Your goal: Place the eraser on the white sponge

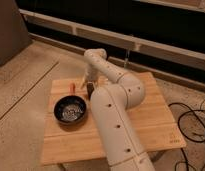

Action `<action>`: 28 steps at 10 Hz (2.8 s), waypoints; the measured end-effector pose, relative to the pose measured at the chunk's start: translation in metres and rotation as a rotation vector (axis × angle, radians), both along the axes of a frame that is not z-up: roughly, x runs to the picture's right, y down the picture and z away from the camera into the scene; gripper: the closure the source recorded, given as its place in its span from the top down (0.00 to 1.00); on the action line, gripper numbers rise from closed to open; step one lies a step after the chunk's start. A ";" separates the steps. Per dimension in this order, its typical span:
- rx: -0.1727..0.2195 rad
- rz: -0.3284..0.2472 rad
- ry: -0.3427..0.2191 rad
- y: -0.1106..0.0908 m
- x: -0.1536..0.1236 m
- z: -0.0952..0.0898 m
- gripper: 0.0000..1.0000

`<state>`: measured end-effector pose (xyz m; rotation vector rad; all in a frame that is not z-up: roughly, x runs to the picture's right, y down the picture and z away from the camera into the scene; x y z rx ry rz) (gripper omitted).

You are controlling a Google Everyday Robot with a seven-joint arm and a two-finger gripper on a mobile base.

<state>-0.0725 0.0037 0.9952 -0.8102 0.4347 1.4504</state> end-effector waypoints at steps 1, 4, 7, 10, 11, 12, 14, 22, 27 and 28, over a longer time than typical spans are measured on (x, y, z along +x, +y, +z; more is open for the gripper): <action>-0.016 -0.009 -0.006 0.004 -0.001 0.001 0.65; -0.052 -0.071 -0.007 0.014 0.001 0.008 0.64; -0.044 -0.144 -0.028 0.015 -0.004 0.013 0.36; -0.034 -0.158 -0.032 0.011 -0.005 0.015 0.08; -0.002 -0.168 -0.031 0.001 -0.007 0.017 0.00; 0.046 -0.179 -0.021 -0.015 -0.004 0.018 0.00; 0.214 -0.250 0.027 -0.083 0.014 0.004 0.00; 0.411 -0.151 -0.020 -0.117 -0.008 -0.128 0.00; 0.376 -0.061 0.033 -0.035 0.031 -0.184 0.00; 0.357 -0.069 0.066 -0.022 0.045 -0.185 0.00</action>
